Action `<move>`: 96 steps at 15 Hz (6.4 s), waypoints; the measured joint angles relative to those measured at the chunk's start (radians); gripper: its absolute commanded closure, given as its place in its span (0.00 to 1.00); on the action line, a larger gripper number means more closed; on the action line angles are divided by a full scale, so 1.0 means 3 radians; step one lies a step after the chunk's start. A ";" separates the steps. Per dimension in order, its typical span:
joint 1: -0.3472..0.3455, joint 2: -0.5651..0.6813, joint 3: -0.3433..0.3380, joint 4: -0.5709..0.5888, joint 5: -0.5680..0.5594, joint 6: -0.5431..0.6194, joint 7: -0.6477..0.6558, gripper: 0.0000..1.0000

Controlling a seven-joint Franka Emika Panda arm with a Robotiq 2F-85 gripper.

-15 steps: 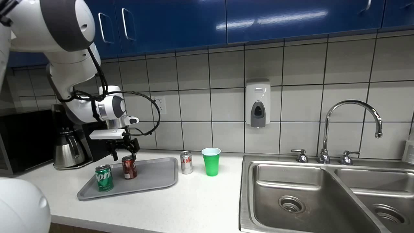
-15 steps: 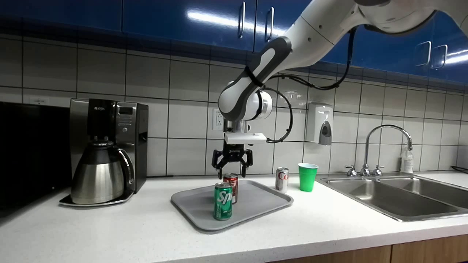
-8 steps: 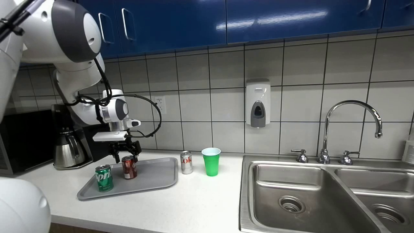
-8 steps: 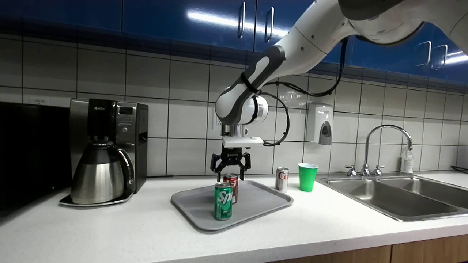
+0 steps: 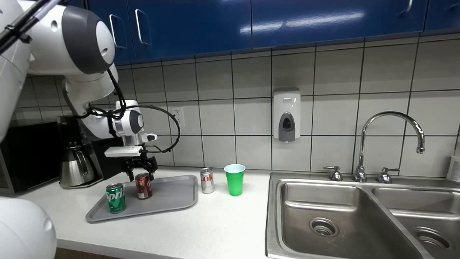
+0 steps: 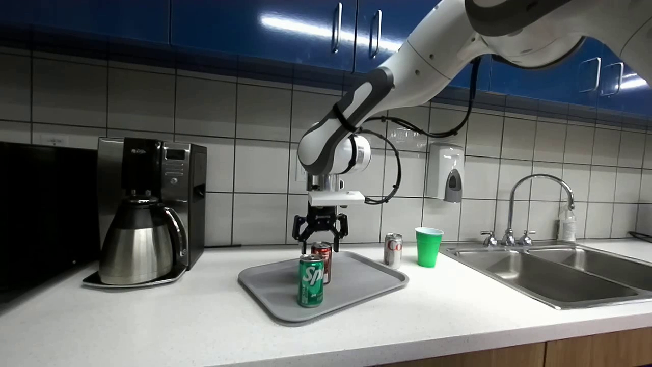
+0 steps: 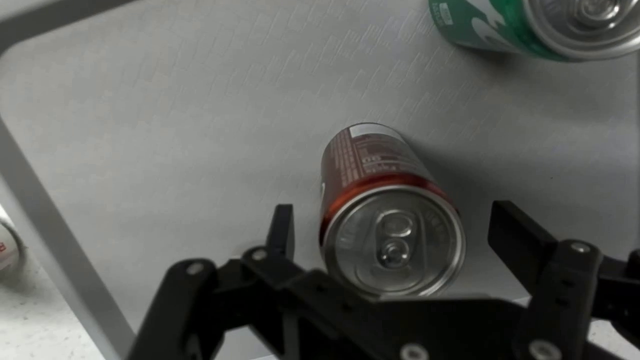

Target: Take the cans off of the tray

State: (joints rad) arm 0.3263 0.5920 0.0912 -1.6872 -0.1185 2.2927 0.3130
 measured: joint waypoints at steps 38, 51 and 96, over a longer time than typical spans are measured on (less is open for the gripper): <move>-0.0092 -0.0560 -0.0304 -0.0530 0.0034 0.0192 0.0566 0.62; -0.0290 -0.1049 -0.0408 -0.1141 0.0034 0.0367 0.0660 0.62; -0.0971 -0.1344 -0.0780 -0.2074 0.0076 0.1072 0.0656 0.62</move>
State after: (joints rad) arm 0.0351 0.1890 -0.1427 -2.3094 -0.0956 2.6144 0.5099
